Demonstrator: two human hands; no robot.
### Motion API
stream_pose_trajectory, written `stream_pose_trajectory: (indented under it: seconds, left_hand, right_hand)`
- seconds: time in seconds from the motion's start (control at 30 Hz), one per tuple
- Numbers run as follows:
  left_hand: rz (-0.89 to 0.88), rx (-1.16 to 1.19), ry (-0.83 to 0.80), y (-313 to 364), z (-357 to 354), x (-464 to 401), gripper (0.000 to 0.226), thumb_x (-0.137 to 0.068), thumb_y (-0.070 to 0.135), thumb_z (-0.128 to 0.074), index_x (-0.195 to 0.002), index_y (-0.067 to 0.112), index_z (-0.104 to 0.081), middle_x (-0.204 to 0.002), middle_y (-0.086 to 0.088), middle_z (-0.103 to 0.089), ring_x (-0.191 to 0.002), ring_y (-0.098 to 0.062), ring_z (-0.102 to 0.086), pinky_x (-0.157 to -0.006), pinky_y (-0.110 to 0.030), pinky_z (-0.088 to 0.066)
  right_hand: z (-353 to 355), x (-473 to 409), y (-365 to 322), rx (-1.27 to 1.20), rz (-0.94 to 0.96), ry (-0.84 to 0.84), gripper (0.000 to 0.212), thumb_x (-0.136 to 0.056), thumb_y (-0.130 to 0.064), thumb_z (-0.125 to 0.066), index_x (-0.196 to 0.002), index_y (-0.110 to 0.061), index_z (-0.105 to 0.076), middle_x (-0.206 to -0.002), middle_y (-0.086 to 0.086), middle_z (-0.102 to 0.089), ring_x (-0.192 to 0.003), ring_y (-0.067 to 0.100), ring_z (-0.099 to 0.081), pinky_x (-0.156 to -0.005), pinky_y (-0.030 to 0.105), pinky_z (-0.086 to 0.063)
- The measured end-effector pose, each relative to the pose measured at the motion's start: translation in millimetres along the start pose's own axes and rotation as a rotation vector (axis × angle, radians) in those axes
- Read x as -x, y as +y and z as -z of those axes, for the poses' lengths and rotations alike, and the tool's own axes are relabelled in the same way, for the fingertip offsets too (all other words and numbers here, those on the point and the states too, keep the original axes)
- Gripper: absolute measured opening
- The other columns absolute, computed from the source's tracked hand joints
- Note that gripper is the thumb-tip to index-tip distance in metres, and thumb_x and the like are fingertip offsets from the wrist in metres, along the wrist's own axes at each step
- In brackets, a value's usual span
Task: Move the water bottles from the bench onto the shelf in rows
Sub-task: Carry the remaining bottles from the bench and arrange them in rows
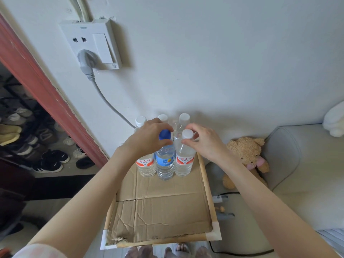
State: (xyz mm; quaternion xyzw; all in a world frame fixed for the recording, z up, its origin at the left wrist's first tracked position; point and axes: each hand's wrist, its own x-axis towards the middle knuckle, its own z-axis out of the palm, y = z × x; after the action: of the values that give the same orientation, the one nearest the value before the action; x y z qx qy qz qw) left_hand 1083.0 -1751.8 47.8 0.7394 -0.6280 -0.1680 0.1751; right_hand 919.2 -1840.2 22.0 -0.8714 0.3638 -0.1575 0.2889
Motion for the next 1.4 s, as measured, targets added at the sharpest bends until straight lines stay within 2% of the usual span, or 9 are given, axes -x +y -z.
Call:
stream_pose_trajectory:
  seconds: [0.1,0.2,0.33,0.5,0.97,1.03,1.27,1.4]
  left_hand:
    - [0.043,-0.038,0.011,5,-3,-1,0.037,-0.080,0.026,-0.064,-0.116,0.020,-0.056,-0.105,-0.008,-0.052,-0.089,-0.022,-0.048,-0.085,-0.037,-0.044]
    - [0.045,-0.060,-0.004,9,-2,-2,0.039,-0.081,0.022,-0.063,-0.118,0.015,-0.054,-0.110,-0.010,-0.052,-0.087,-0.018,-0.042,-0.084,-0.033,-0.040]
    - [0.033,-0.063,0.025,11,-5,1,0.034,-0.084,0.012,-0.058,-0.118,0.010,-0.054,-0.117,-0.012,-0.051,-0.104,-0.027,-0.046,-0.086,-0.029,-0.034]
    - [0.019,-0.060,0.106,10,-14,5,0.035,-0.084,0.003,-0.052,-0.118,0.009,-0.054,-0.118,-0.012,-0.051,-0.109,-0.027,-0.043,-0.084,-0.021,-0.028]
    - [0.062,0.037,0.137,7,-12,2,0.037,-0.083,0.010,-0.058,-0.120,0.011,-0.054,-0.114,-0.012,-0.054,-0.105,-0.026,-0.045,-0.088,-0.033,-0.037]
    - [0.060,0.065,0.143,5,-12,4,0.037,-0.082,0.011,-0.059,-0.119,0.012,-0.054,-0.114,-0.012,-0.054,-0.104,-0.026,-0.046,-0.088,-0.036,-0.039]
    - [0.031,0.092,0.150,-4,-12,10,0.044,-0.080,0.015,-0.064,-0.123,0.016,-0.053,-0.117,-0.008,-0.054,-0.106,-0.024,-0.047,-0.089,-0.031,-0.037]
    - [0.011,0.105,0.196,-12,-13,14,0.044,-0.082,0.017,-0.064,-0.124,0.017,-0.052,-0.119,-0.005,-0.056,-0.110,-0.021,-0.047,-0.088,-0.019,-0.029]
  right_hand:
    - [0,1,2,-0.003,-0.005,-0.016,0.040,-0.077,-0.028,-0.069,-0.113,-0.021,-0.052,-0.105,0.002,-0.064,-0.093,0.023,-0.059,-0.079,0.035,-0.047]
    - [-3,3,5,0.072,-0.005,-0.048,0.047,-0.079,-0.027,-0.067,-0.120,-0.025,-0.045,-0.112,0.003,-0.063,-0.101,0.027,-0.057,-0.079,0.036,-0.044]
    - [-9,5,5,0.044,-0.004,-0.028,0.046,-0.079,-0.021,-0.068,-0.118,-0.023,-0.043,-0.110,0.006,-0.063,-0.101,0.030,-0.057,-0.081,0.039,-0.046]
    - [-9,3,5,0.016,-0.001,-0.006,0.046,-0.079,-0.019,-0.067,-0.119,-0.022,-0.045,-0.109,0.008,-0.063,-0.100,0.030,-0.057,-0.082,0.038,-0.045]
    - [-10,0,8,0.025,0.007,0.023,0.045,-0.082,-0.020,-0.065,-0.122,-0.022,-0.045,-0.106,0.006,-0.062,-0.096,0.026,-0.055,-0.073,0.028,-0.035]
    - [-12,-1,10,0.020,0.010,0.024,0.046,-0.081,-0.022,-0.066,-0.123,-0.023,-0.044,-0.109,0.005,-0.061,-0.097,0.025,-0.055,-0.075,0.028,-0.036]
    - [-23,2,22,-0.027,0.016,0.093,0.057,-0.079,-0.027,-0.069,-0.129,-0.027,-0.042,-0.110,0.006,-0.054,-0.097,0.024,-0.057,-0.084,0.040,-0.048]
    - [-29,7,27,-0.108,-0.024,0.157,0.059,-0.076,-0.026,-0.072,-0.127,-0.021,-0.043,-0.109,0.005,-0.057,-0.098,0.018,-0.057,-0.084,0.039,-0.050]
